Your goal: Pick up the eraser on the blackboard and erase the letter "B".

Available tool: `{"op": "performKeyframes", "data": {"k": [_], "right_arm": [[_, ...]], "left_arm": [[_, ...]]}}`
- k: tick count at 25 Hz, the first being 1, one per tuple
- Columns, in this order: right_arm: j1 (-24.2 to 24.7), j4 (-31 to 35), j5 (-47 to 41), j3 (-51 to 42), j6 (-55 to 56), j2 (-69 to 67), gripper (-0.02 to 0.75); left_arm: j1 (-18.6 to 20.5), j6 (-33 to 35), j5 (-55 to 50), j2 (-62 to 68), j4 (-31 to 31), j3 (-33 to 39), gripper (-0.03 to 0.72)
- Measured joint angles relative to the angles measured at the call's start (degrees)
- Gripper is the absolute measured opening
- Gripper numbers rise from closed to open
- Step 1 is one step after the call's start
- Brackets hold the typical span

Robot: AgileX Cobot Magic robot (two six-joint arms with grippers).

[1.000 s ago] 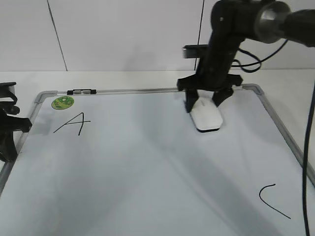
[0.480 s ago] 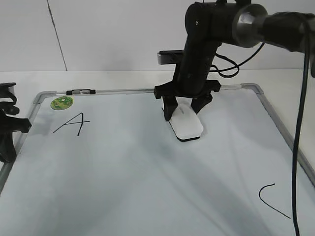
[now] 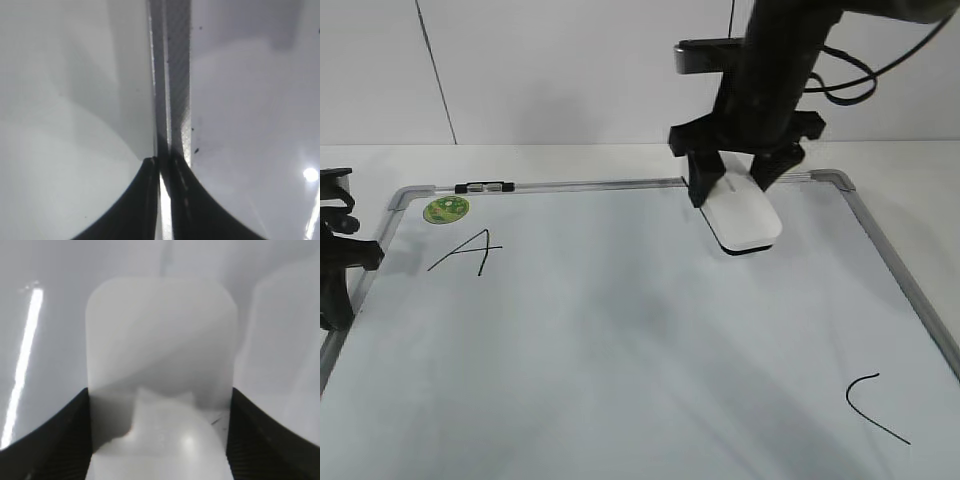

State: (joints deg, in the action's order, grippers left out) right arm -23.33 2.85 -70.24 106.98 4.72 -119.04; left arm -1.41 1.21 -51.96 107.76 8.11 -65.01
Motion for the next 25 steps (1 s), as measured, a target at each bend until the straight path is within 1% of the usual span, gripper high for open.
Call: {"op": "performKeyframes", "data": {"k": [4,9,12,14,16,19,25], "right_arm": [[3.31,-0.29,0.0,-8.0,0.0,5.76,0.537],[9.79,-0.13,0.0,-18.98,-1.03,15.78,0.537],[13.64,2.13,0.63,-24.85,-4.72,19.29,0.537],[16.23,4.81,2.12,-27.77,-7.04,20.09,0.537],[18.11,6.23,3.63,-29.27,-8.94,20.09,0.536],[19.37,6.55,5.47,-29.5,-11.38,19.16,0.537],[19.76,6.74,7.1,-29.5,-12.64,14.53,0.537]], "left_arm": [[0.0,0.0,0.0,0.0,0.13,0.0,0.038],[0.0,0.0,-0.04,0.0,0.56,0.0,0.038],[0.0,0.0,-0.13,0.0,0.71,0.0,0.038],[0.0,0.0,-0.13,0.0,0.86,0.0,0.038],[0.0,0.0,-0.13,0.0,0.99,0.0,0.038],[0.0,0.0,-0.26,0.0,1.34,0.0,0.038],[0.0,0.0,-0.25,0.0,1.45,0.0,0.038]]}}
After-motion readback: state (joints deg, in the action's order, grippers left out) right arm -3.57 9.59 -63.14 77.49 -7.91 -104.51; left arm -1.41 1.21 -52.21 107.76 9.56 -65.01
